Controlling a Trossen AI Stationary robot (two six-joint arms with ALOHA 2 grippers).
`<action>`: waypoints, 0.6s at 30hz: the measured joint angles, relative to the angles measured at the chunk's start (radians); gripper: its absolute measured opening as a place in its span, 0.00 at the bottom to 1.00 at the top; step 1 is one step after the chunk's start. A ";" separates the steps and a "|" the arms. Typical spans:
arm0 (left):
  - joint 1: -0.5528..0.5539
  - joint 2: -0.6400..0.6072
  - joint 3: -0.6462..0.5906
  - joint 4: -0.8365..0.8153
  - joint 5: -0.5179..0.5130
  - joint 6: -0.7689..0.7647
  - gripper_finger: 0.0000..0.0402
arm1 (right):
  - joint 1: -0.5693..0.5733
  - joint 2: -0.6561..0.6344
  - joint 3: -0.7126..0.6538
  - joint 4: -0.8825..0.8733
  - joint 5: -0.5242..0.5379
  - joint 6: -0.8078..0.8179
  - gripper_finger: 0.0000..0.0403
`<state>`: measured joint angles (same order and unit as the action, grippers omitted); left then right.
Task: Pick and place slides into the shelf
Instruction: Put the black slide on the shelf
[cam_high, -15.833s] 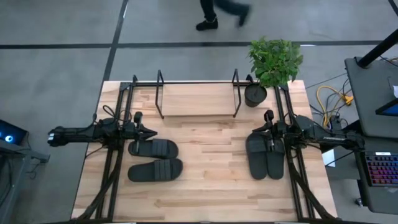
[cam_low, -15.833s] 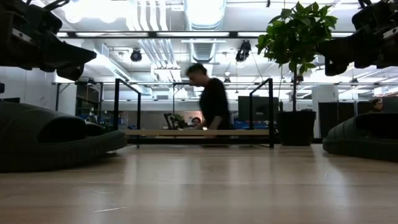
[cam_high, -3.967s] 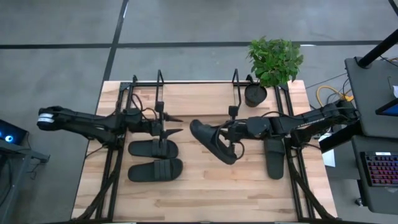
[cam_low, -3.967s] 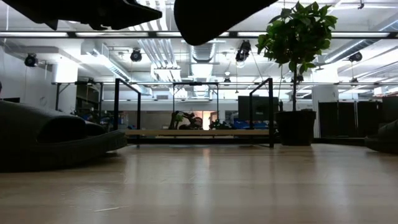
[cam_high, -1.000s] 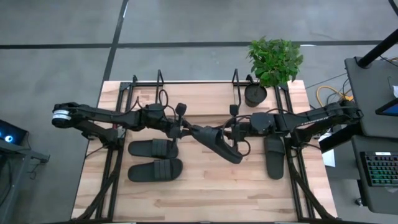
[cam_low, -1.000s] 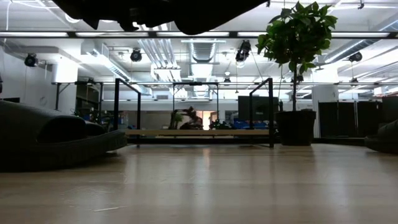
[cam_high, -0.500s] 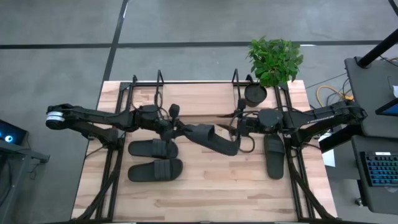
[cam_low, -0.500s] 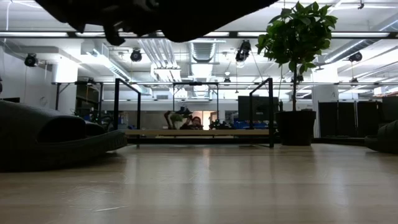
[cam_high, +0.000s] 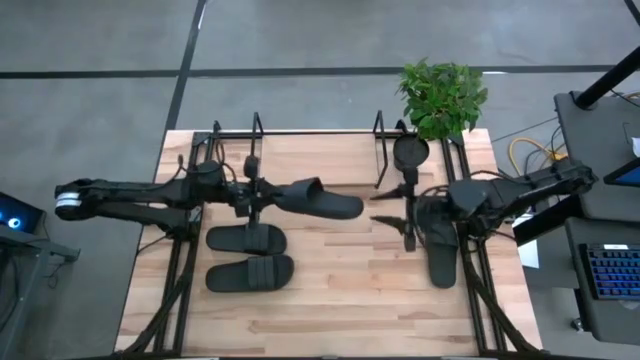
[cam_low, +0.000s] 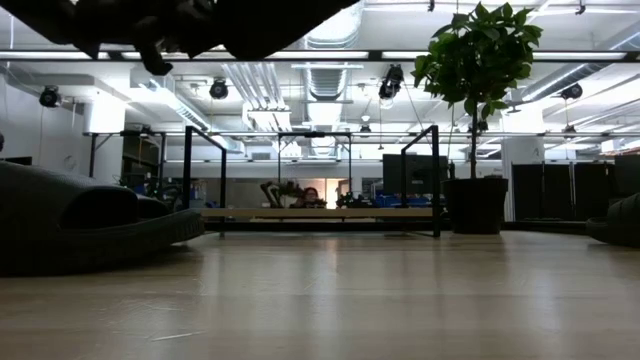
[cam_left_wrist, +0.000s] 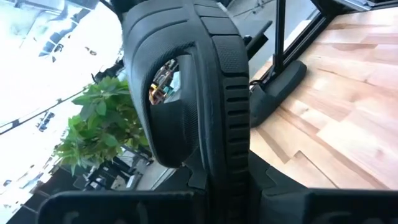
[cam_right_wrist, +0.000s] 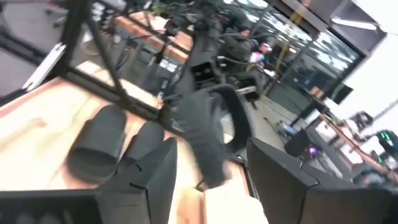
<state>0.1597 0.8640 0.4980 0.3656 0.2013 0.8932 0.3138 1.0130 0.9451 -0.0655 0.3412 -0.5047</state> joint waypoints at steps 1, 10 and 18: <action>0.000 -0.008 -0.003 -0.002 0.001 -0.006 0.04 | 0.013 0.003 0.000 -0.004 0.004 -0.012 0.47; 0.000 -0.009 -0.010 -0.007 0.004 -0.020 0.04 | 0.066 0.076 0.008 -0.004 0.158 -0.151 0.50; 0.002 0.010 -0.009 0.002 0.003 -0.021 0.04 | 0.066 0.120 0.064 -0.014 0.161 -0.169 0.50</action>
<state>0.1619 0.8737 0.4892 0.3676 0.2047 0.8719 0.3794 1.1327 1.0091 -0.0798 0.5024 -0.6739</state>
